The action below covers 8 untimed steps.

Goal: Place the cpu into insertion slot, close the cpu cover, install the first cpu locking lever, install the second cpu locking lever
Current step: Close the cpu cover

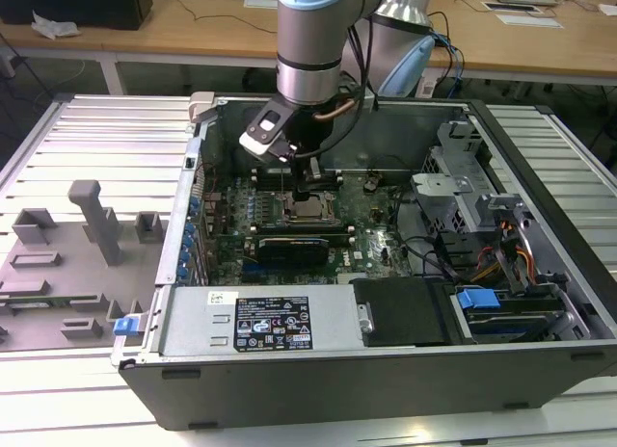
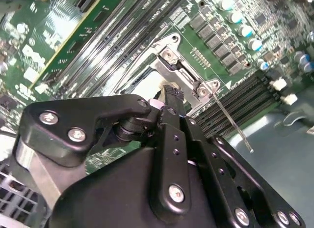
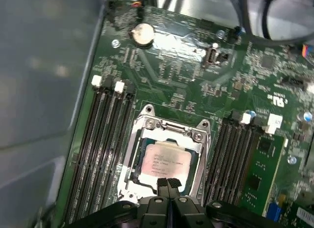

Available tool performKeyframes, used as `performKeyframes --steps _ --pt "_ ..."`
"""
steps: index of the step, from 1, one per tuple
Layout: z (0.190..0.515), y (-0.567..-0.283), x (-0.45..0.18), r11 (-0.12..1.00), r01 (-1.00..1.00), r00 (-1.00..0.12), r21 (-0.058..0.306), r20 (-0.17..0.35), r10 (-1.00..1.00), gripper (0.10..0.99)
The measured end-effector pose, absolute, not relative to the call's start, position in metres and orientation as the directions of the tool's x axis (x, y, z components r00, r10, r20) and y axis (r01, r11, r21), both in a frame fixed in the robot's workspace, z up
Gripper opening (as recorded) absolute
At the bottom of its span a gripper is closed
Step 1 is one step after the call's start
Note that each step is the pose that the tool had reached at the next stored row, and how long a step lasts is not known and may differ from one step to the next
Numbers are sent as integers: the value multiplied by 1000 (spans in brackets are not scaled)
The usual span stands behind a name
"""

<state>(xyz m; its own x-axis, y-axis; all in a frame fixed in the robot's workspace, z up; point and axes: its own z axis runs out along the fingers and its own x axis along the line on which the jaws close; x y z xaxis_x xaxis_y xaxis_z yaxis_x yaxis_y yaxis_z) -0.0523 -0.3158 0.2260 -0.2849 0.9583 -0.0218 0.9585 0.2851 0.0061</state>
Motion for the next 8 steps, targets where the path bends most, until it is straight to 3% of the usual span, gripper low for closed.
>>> performKeyframes --steps 8 --pt "226 -316 -52 483 875 -483 4 -28 875 106"
